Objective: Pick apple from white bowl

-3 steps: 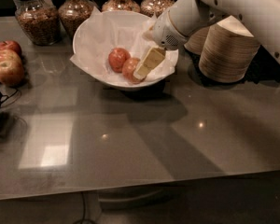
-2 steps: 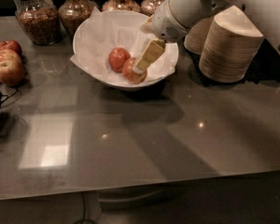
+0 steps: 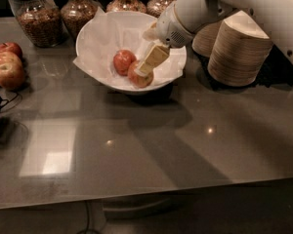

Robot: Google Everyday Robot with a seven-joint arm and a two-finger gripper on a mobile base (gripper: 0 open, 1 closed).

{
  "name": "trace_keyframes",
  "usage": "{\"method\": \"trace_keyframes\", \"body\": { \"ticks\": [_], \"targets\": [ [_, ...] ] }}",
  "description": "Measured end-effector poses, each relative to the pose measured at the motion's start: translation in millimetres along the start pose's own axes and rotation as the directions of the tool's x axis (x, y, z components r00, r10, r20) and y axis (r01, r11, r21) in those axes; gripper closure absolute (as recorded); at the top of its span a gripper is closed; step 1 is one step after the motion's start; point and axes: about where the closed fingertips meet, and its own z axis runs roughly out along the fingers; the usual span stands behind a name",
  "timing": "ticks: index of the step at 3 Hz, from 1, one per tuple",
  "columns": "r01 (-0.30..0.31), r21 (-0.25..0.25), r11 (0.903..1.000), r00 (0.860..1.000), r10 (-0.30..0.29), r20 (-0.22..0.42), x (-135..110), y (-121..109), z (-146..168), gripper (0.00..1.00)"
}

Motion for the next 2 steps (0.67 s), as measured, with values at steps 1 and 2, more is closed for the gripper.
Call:
{"method": "trace_keyframes", "body": {
  "ticks": [1, 2],
  "targets": [
    [-0.018, -0.006, 0.9998, 1.0, 0.018, 0.005, 7.4, 3.8, 10.7, 0.36],
    [-0.04, -0.01, 0.9991, 0.999, 0.041, 0.005, 17.2, 7.7, 20.1, 0.38]
  ]
}}
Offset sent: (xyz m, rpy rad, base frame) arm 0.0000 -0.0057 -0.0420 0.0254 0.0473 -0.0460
